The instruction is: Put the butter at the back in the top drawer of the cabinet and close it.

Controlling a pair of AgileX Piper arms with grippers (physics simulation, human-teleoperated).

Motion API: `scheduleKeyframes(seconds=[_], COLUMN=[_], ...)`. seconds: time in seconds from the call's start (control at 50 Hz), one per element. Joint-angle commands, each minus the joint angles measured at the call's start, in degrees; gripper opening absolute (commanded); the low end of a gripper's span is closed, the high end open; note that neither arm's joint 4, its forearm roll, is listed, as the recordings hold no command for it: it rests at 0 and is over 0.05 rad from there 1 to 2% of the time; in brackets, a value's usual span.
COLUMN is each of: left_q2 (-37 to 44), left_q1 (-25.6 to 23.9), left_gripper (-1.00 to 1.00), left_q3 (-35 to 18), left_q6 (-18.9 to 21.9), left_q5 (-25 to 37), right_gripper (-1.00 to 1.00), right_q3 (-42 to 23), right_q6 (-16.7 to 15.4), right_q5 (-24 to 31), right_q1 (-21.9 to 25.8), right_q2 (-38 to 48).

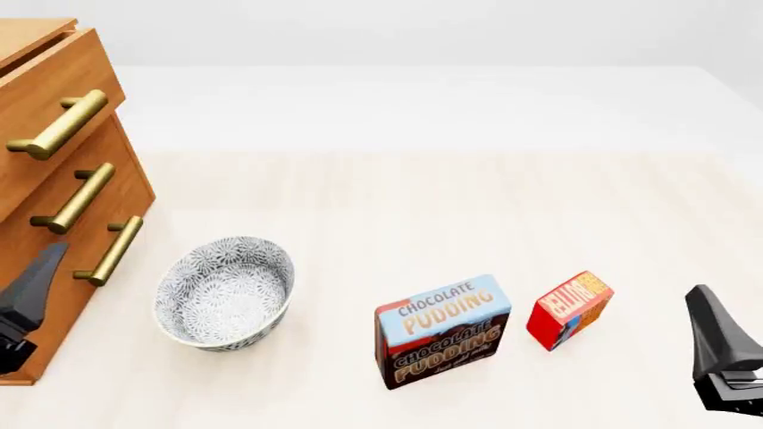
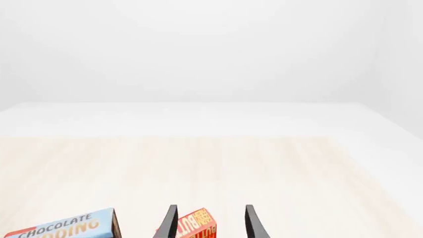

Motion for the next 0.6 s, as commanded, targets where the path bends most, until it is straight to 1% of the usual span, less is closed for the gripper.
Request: scheduleKeyframes(seconds=[0.02,0.28,0.38,0.44,0.5,0.54,0.6], left_q2=[1.54,2.97,3.78,4.36,4.82,5.39,5.63], left_q1=[0.41,1.06,1.48,1.58,1.55,0.22,0.91], left_gripper=[1.0,1.0,1.0,1.0,1.0,1.0,1.0], left_q3=[0.87,0.8,1.97,1.5,1.22,1.23,1.39], left_q6=[1.93,3.14,4.26,4.28,4.34,4.5,4.85], left_q5=[-2.43,-4.22,-5.79,-5.88,-6.02,-6.94,-7.5], right_gripper=[1.0,1.0,1.0,1.0,1.0,1.0,1.0], right_q3=[0.0,0.0,0.0,0.0,0.0,0.0,0.0], right_q6=[0.0,0.0,0.0,0.0,0.0,0.0,0.0], right_q5=[0.0,0.0,0.0,0.0,0.0,0.0,0.0], right_q1=[0.0,0.0,0.0,0.0,0.0,0.0,0.0], right_q2=[0.0,0.0,0.0,0.0,0.0,0.0,0.0])
